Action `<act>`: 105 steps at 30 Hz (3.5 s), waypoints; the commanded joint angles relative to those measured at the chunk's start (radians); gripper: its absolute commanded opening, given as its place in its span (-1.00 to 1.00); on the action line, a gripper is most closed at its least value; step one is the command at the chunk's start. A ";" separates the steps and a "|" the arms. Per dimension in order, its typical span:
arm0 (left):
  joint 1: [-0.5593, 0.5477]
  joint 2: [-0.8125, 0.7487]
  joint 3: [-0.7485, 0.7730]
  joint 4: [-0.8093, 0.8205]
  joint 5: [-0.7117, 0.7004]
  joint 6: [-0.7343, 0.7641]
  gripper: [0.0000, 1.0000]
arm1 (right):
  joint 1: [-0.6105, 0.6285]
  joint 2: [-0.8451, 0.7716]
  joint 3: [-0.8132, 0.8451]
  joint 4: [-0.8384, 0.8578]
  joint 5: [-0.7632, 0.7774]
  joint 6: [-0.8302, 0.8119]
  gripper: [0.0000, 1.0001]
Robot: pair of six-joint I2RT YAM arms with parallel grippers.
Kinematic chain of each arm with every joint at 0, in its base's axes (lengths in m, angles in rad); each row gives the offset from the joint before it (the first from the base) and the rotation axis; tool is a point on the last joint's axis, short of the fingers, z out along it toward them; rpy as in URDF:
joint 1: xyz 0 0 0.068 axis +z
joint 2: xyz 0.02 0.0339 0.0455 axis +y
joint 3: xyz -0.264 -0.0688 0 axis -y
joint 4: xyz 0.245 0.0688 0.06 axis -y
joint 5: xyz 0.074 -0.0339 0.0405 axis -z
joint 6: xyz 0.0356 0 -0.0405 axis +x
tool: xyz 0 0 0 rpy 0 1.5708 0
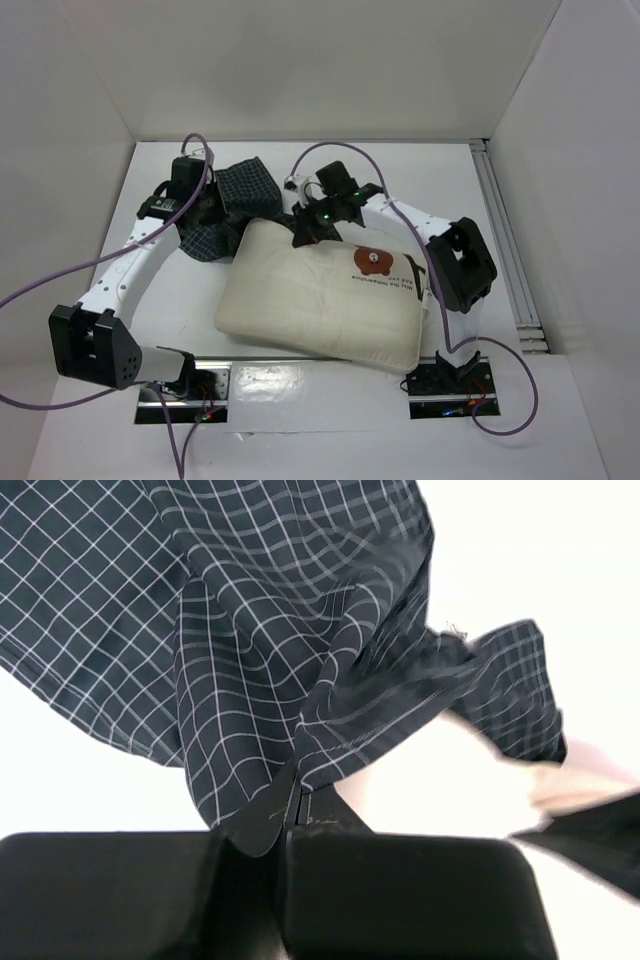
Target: Put the pillow into the pillowcase
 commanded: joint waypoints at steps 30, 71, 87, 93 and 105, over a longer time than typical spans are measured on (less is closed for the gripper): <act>-0.136 -0.048 -0.064 -0.120 -0.066 0.070 -1.00 | -0.392 0.025 -0.134 0.656 -0.180 0.832 -1.00; -0.142 0.273 0.280 -0.231 -0.161 0.045 -1.00 | 0.279 -0.388 -0.390 0.303 0.991 0.213 -1.00; -0.142 0.219 0.336 -0.319 -0.155 0.117 -1.00 | 0.280 -0.655 -0.372 0.032 0.858 0.187 -1.00; -0.142 0.192 0.258 -0.284 -0.121 0.127 -1.00 | 0.300 -0.564 -0.260 0.009 1.055 0.248 -1.00; -0.133 0.262 0.209 -0.248 -0.097 0.090 -1.00 | 0.357 -0.536 -0.392 -0.033 0.911 0.242 0.87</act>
